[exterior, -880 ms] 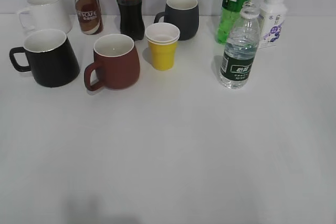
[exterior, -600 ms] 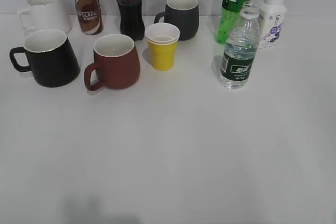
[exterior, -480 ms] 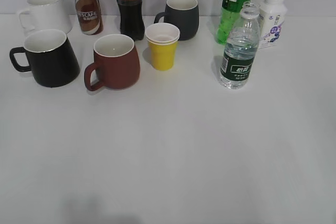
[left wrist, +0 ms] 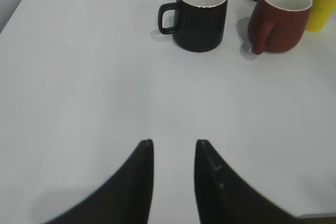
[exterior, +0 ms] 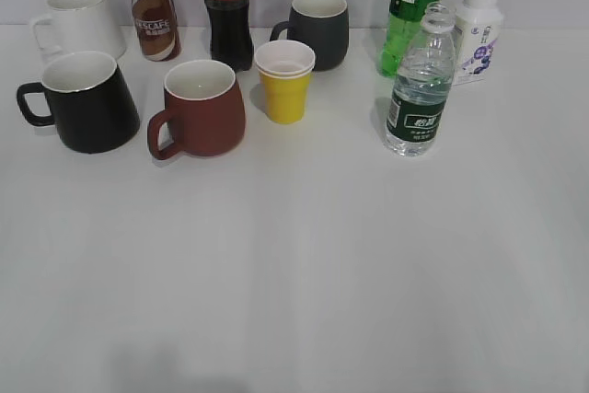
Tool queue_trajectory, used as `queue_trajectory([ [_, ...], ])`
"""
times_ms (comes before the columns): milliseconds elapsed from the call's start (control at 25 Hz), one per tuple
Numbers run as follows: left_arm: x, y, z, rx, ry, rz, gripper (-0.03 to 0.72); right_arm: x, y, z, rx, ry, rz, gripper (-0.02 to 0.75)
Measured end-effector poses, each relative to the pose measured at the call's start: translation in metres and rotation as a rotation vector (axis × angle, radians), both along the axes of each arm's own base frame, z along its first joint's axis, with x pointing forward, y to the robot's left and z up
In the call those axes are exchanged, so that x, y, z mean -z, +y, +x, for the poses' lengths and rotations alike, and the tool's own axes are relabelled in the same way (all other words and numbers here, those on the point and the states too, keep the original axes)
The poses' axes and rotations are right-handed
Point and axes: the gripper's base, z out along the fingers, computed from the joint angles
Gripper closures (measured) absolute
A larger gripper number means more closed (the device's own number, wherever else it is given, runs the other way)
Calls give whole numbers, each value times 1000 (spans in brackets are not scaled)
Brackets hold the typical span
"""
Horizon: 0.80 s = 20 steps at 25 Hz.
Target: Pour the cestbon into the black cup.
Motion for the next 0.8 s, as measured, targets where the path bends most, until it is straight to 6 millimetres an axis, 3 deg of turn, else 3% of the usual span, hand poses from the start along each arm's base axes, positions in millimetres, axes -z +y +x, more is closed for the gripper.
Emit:
queue_trajectory([
  [440,-3,0,1,-1,-14,0,479,0,0,0,0,0,0,148],
  [520,-17,1,9,-10,-115,5,479,0,0,0,0,0,0,148],
  [800,-85,-3,70,-13,-699,-33,477,0,0,0,0,0,0,148],
])
